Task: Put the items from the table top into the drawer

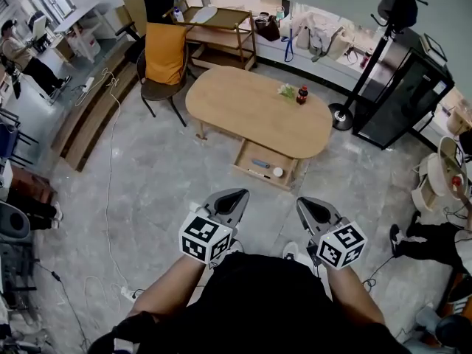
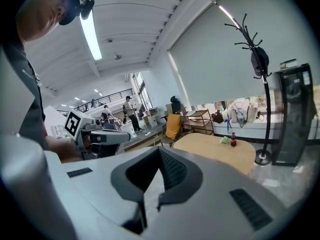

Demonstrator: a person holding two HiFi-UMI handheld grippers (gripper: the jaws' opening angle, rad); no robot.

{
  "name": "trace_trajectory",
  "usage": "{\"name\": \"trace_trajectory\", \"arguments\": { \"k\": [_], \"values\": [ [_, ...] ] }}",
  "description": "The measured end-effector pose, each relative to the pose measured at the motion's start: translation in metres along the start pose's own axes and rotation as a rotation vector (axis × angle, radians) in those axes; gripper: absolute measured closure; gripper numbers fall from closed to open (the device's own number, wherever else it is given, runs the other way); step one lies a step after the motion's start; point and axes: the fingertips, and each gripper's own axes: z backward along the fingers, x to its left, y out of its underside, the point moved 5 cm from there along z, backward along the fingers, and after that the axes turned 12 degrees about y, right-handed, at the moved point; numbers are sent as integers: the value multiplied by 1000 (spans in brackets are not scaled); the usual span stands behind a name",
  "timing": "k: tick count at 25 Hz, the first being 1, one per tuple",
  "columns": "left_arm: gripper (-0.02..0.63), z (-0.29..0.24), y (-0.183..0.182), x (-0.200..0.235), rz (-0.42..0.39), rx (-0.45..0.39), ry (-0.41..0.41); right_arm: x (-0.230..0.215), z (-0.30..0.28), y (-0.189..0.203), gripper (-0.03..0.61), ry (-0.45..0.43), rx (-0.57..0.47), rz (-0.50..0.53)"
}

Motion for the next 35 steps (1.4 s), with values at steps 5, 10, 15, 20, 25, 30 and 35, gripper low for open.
{"name": "trace_trajectory", "arguments": {
  "k": [5, 10, 15, 20, 25, 30, 35],
  "values": [
    [612, -2, -2, -1, -9, -15, -2, -2, 2, -3, 577, -9, -5, -34],
    [612, -4, 3, -7, -11, -8, 6, -2, 7, 0, 577, -1, -10, -24],
    [612, -4, 6, -11, -13, -3, 4, -2, 9, 3, 577, 3, -17, -29],
    [612, -7, 7, -12, -11, -2, 1, -6, 9, 2, 577, 3, -23, -31],
    [612, -9, 4, -15, -8, -8, -1, -8, 11, -1, 577, 4, -29, -24],
    [612, -11, 2, -17, -9, -11, 1, -10, 11, -2, 577, 5, -28, -22],
    [612, -11, 4, -18, -12, -11, 0, -11, 12, 1, 577, 9, -28, -22]
  ]
}}
